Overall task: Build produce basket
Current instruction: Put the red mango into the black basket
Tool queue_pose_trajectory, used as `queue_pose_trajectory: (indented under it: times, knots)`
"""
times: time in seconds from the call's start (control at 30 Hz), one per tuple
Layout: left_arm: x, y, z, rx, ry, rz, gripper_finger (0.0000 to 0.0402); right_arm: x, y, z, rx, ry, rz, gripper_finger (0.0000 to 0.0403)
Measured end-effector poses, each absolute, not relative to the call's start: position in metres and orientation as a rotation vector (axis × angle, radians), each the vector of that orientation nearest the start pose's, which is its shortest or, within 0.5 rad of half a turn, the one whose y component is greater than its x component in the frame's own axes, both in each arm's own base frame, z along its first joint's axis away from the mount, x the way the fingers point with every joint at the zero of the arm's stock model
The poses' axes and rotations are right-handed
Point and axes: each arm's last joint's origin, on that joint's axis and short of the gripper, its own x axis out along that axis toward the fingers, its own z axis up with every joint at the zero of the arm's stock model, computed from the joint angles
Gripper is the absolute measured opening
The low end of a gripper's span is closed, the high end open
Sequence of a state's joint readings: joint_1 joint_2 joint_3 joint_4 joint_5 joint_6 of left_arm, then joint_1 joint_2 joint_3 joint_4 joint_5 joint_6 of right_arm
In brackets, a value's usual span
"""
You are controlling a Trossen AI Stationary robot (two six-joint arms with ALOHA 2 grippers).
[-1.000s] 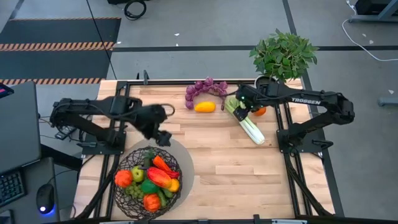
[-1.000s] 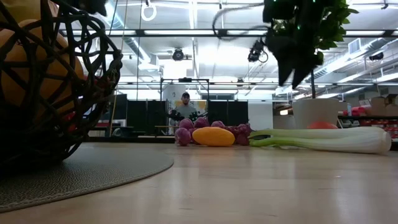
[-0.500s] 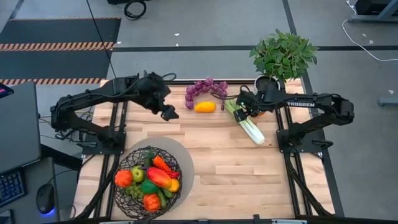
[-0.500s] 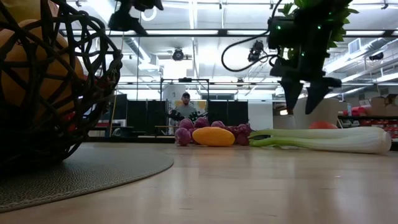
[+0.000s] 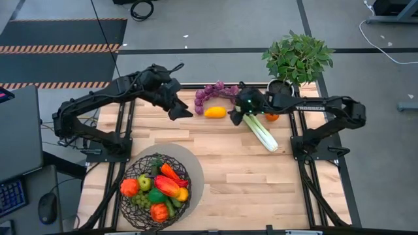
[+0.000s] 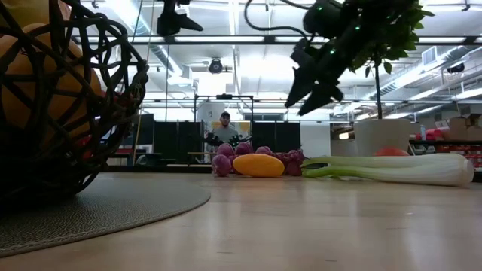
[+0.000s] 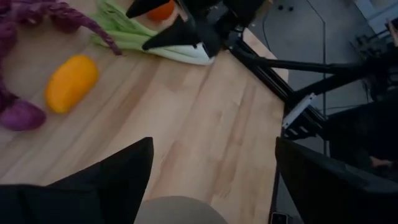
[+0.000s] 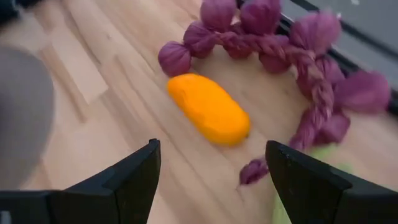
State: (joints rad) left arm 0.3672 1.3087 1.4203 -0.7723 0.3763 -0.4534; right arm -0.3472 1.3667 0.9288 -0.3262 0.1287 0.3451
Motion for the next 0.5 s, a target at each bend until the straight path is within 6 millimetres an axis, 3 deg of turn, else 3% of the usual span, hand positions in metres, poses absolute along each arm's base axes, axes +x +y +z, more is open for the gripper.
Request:
queue_pose_trajectory:
  times: [0.5]
  knots:
    - [0.244, 0.099, 0.386, -0.844, 0.593, 0.243, 0.0343, 0.342, -0.173, 0.223, 0.171, 1.103, -0.272, 0.0286]
